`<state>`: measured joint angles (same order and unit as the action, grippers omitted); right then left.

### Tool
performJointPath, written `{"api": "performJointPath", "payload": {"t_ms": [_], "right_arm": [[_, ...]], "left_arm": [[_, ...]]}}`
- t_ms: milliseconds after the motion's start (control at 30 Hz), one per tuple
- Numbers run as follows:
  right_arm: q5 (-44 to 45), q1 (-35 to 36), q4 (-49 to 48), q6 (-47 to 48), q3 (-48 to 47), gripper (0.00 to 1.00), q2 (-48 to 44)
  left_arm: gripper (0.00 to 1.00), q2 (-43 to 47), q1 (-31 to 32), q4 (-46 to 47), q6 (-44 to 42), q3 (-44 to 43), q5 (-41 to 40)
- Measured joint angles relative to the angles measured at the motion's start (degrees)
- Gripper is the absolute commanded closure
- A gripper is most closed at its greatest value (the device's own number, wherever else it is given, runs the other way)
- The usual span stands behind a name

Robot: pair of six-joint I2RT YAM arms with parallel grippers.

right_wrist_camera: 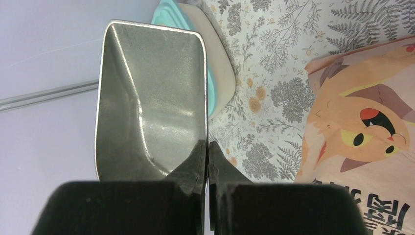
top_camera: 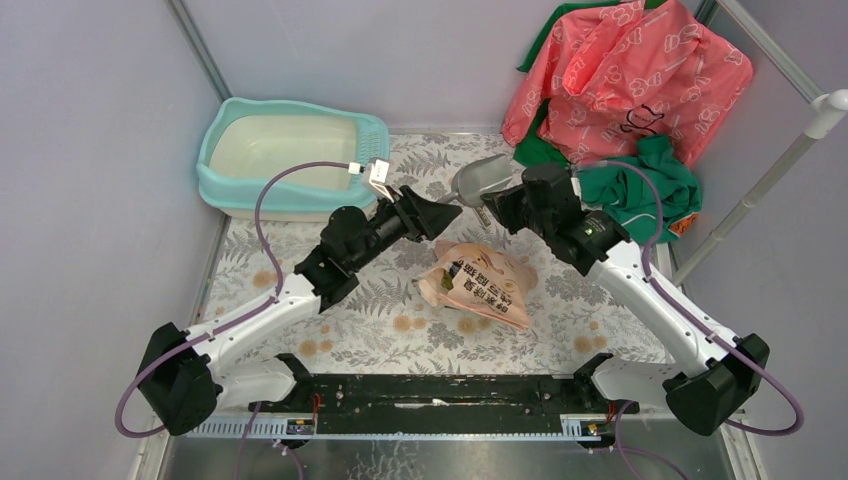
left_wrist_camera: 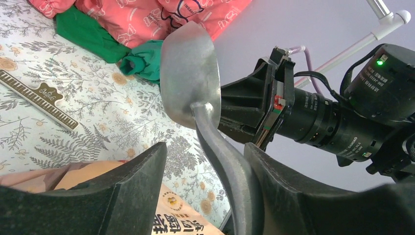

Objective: Fill the litter box with clean litter
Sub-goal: Pick up the spatula from the center of the board.

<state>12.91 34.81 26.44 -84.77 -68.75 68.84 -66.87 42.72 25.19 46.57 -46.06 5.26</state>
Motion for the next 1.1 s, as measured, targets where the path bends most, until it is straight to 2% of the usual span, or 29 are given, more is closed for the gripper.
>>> {"api": "performJointPath", "payload": {"t_ms": [167, 233, 300, 467, 567, 633, 767, 900, 1000, 1100], "right_arm": [[0.0, 0.0, -0.2, 0.0, 1.3, 1.00, 0.0], [0.0, 0.0, -0.2, 0.0, 1.8, 1.00, -0.2], [0.0, 0.0, -0.2, -0.1, 2.1, 1.00, -0.2], [0.1, 0.0, -0.2, -0.2, 2.1, 1.00, -0.3], [0.6, 0.0, -0.2, -0.3, 2.3, 1.00, -0.3], [0.6, 0.0, -0.2, -0.4, 2.7, 1.00, -0.3], [0.7, 0.0, -0.4, -0.6, 3.1, 1.00, -0.4], [1.0, 0.0, -0.6, -0.6, 3.3, 1.00, -0.9], [1.1, 0.0, -0.6, -0.6, 3.4, 1.00, -1.1], [1.2, 0.0, -0.6, -0.5, 3.4, 1.00, -1.2]], "left_arm": [[0.25, 0.0, 0.0, 0.0, 0.1, 0.0, -1.3], [0.25, 0.0, 0.0, 0.0, 0.3, 0.0, -1.7], [0.31, 0.0, 0.1, 0.0, 0.4, 0.0, -1.9], [0.54, -1.1, 1.0, 0.0, 1.1, 0.0, -2.9], [0.59, -1.5, 1.2, 0.1, 1.2, 0.0, -3.1], [0.58, -1.6, 1.2, 0.0, 1.3, 0.0, -3.2], [0.50, -1.6, 1.2, -0.1, 1.3, 0.0, -3.8], [0.45, -1.3, 1.2, -0.1, 1.3, 0.0, -5.2], [0.45, -1.2, 1.2, -0.1, 1.3, 0.0, -5.8], [0.51, -1.2, 1.2, -0.1, 1.3, 0.0, -6.2]]}}
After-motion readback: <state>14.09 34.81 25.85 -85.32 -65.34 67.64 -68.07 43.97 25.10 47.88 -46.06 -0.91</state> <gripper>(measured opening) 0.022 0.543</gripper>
